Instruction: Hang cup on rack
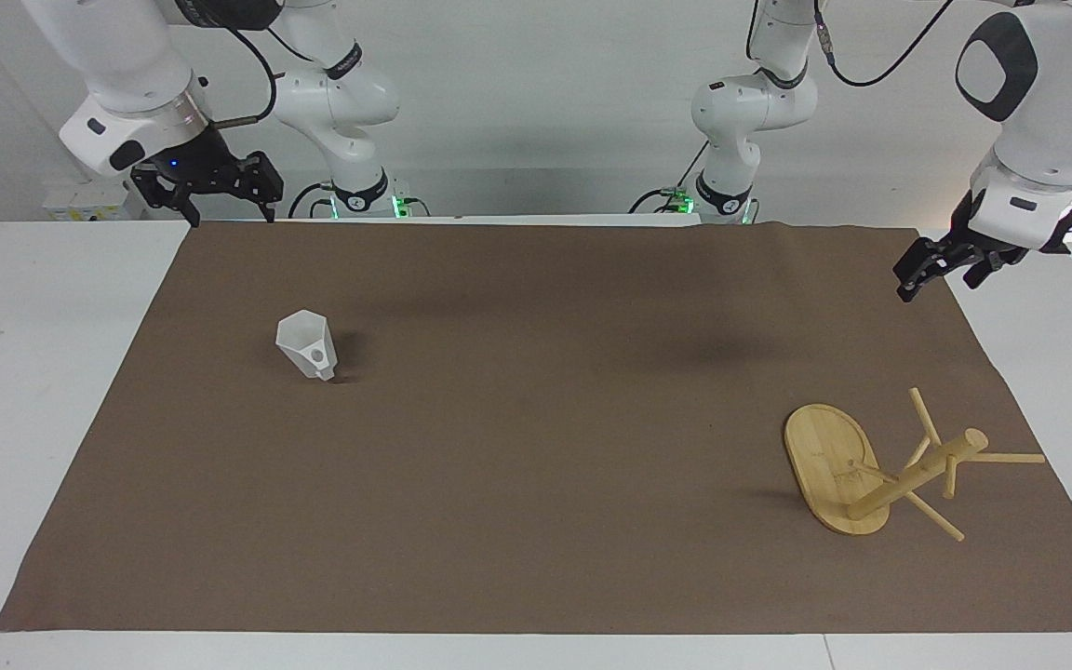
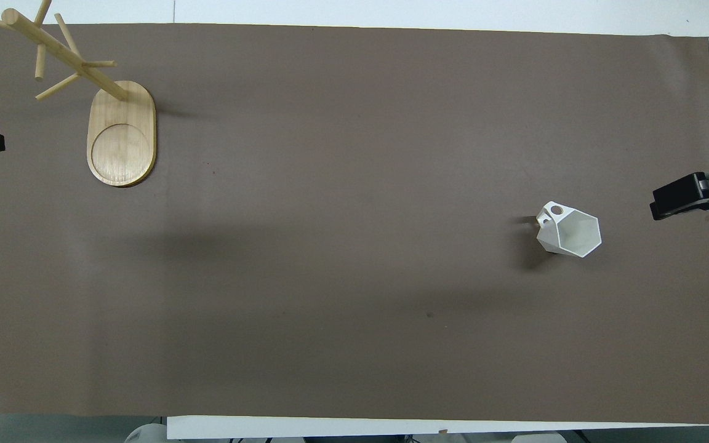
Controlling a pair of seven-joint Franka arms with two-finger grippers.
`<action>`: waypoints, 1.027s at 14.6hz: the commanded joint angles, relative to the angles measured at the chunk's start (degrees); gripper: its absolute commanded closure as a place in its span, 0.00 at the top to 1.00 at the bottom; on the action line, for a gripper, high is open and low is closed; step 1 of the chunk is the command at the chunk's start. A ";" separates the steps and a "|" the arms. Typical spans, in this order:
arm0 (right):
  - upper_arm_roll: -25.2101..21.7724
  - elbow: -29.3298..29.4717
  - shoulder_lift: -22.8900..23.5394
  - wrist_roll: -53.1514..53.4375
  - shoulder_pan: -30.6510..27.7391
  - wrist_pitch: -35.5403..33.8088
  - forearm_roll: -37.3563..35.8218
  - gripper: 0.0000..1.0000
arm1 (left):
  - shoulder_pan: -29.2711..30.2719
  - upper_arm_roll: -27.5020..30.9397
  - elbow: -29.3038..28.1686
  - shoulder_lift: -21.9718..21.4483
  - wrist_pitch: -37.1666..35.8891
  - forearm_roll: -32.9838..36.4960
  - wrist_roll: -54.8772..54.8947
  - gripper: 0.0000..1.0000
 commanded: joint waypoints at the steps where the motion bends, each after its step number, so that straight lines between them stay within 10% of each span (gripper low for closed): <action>1: 0.18 0.41 0.19 0.80 -0.20 0.25 -0.76 0.99 | 0.09 0.06 -0.91 -0.52 0.39 0.51 -0.63 1.00; 9: 0.27 -0.91 -0.69 -3.04 0.32 -0.63 -0.76 0.99 | 0.09 0.05 -0.91 -0.52 0.39 0.51 -0.63 1.00; 15: -0.08 -2.41 2.64 -42.57 -10.90 4.99 6.00 0.99 | 0.09 0.06 -0.91 -0.52 0.39 0.51 -0.63 1.00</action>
